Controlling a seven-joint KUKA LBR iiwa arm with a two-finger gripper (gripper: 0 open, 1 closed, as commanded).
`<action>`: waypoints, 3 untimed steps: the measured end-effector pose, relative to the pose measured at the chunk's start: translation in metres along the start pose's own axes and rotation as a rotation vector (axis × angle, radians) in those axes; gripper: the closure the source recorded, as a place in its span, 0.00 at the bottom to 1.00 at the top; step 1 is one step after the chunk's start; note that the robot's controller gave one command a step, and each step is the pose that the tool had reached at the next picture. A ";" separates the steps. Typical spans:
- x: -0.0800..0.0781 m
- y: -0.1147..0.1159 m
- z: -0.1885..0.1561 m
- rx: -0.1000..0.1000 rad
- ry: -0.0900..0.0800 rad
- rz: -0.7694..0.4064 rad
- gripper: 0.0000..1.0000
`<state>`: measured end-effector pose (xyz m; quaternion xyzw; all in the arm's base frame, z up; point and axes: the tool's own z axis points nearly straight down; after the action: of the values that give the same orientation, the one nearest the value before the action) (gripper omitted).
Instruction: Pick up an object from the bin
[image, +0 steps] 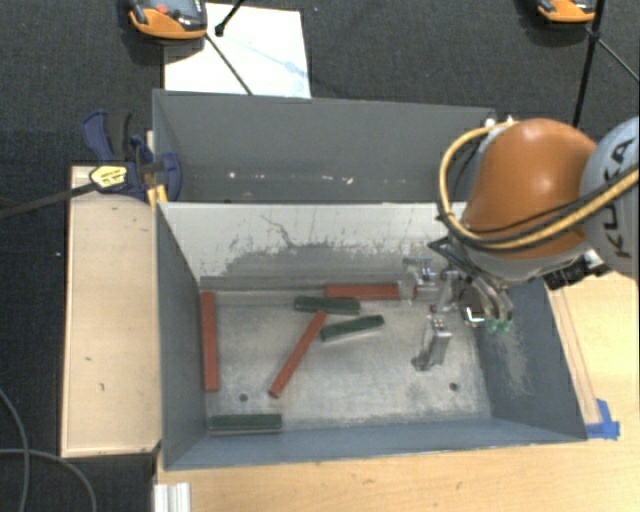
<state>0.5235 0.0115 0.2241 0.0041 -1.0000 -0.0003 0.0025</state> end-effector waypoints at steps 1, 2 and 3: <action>-0.002 0.000 -0.003 0.000 -0.007 0.000 0.00; -0.005 0.004 0.006 0.001 -0.018 -0.010 0.00; -0.039 0.036 0.054 0.001 -0.009 -0.201 0.00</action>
Offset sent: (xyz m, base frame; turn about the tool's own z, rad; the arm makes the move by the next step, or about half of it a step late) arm 0.0102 0.0409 -0.1093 -0.1152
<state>0.5617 0.0478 0.1698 0.1043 -0.9945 -0.0001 -0.0023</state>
